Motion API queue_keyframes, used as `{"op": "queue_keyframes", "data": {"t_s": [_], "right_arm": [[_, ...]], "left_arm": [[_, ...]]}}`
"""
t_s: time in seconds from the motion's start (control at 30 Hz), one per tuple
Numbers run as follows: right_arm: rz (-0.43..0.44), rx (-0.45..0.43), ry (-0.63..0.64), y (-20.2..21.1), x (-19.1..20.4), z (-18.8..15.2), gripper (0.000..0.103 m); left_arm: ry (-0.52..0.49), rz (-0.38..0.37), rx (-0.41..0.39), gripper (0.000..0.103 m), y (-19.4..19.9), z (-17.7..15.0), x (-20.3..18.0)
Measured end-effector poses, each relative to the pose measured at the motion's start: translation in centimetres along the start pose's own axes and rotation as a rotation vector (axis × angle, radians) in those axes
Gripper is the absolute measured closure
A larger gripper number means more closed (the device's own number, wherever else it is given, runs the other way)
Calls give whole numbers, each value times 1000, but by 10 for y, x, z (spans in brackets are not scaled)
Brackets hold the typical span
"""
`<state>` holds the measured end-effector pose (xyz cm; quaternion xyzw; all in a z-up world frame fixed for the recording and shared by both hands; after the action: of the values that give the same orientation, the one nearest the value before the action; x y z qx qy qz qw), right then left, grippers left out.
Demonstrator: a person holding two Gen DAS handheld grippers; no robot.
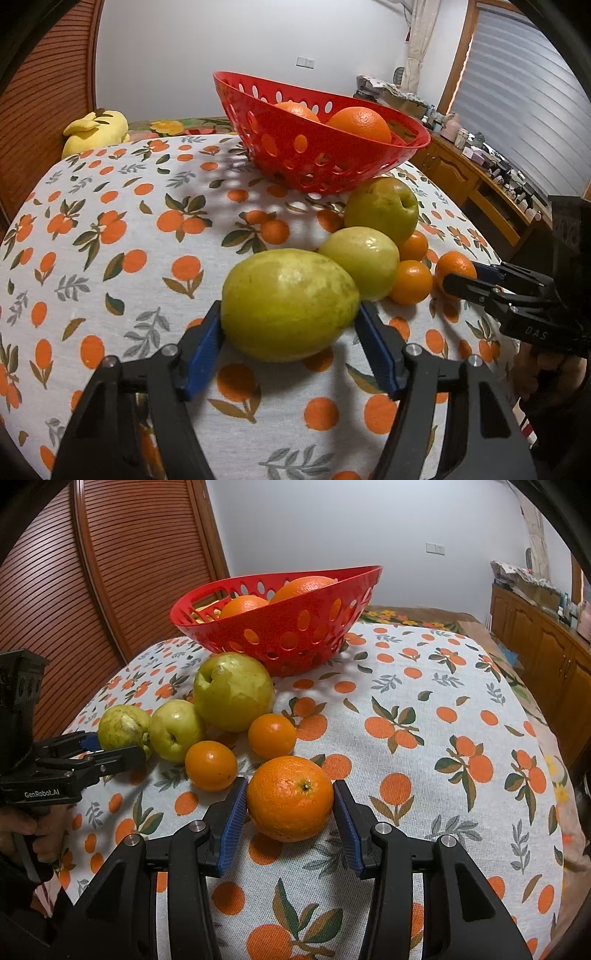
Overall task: Organize fruits
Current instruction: 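Close the left tool on the yellow-green fruit while the right tool grasps the mandarin, then lift the yellow-green fruit and mandarin and carry both over the red basket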
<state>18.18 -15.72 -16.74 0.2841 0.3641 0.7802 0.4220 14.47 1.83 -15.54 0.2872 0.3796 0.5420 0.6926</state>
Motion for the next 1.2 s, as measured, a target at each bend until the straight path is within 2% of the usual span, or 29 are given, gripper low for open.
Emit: {"op": "queue_keyframes", "data": {"t_s": [0.5, 0.9, 1.2], "right_arm": [[12, -50, 28, 20, 5, 14, 57], [5, -152, 90, 58, 10, 73, 57], [-7, -181, 119, 57, 0, 121, 57]], "left_arm": [[-4, -5, -96, 35, 37, 13, 0], [-36, -10, -181, 35, 67, 62, -11], [-63, -4, -198, 35, 63, 104, -10]]}}
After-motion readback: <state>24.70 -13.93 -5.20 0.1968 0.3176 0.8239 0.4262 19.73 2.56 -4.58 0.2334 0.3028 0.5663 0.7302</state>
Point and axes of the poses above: each gripper's, at about its wrist camera, not at the fingertips, and y roughly against the way its jaws point, x to its left, z to its top, the point moved 5 cm from there along -y, roughly the way its jaws point, and after that the axes turned 10 degrees about x, right-handed, at the moved point
